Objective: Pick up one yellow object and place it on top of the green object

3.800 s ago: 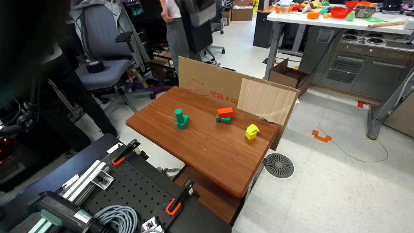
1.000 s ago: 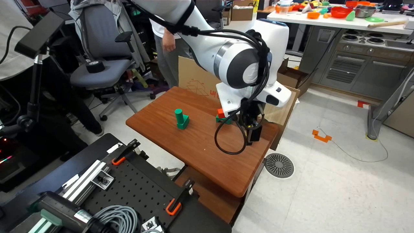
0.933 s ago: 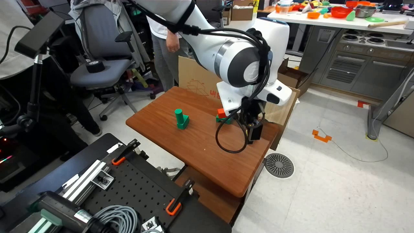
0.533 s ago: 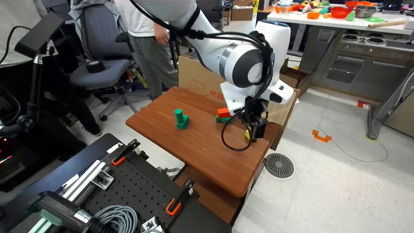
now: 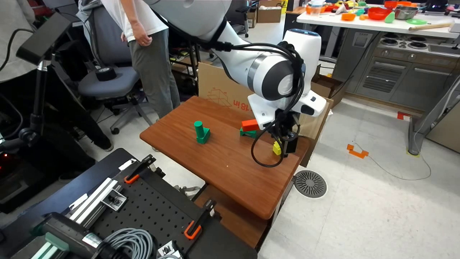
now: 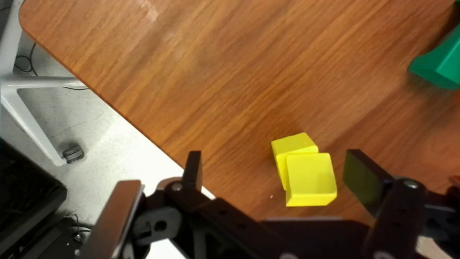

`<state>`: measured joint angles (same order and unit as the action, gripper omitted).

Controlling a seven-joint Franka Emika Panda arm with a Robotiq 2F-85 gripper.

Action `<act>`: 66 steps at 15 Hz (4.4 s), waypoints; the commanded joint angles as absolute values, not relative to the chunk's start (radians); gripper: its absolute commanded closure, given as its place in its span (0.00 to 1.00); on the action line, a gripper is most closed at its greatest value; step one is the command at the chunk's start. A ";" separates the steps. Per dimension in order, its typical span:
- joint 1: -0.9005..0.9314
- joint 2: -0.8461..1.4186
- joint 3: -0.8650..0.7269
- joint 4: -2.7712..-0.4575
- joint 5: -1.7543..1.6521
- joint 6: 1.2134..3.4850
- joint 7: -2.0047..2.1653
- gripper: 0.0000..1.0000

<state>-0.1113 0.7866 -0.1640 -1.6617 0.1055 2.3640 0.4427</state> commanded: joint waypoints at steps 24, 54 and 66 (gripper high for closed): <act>-0.010 0.875 -0.230 -1.565 0.010 2.472 0.458 0.82; 0.113 0.182 0.001 -2.432 -0.111 2.680 0.198 0.91; 0.173 0.251 -0.008 -2.388 -0.278 2.757 0.244 0.91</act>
<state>0.1418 0.2247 0.0134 -2.4093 -0.2103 2.7315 0.2100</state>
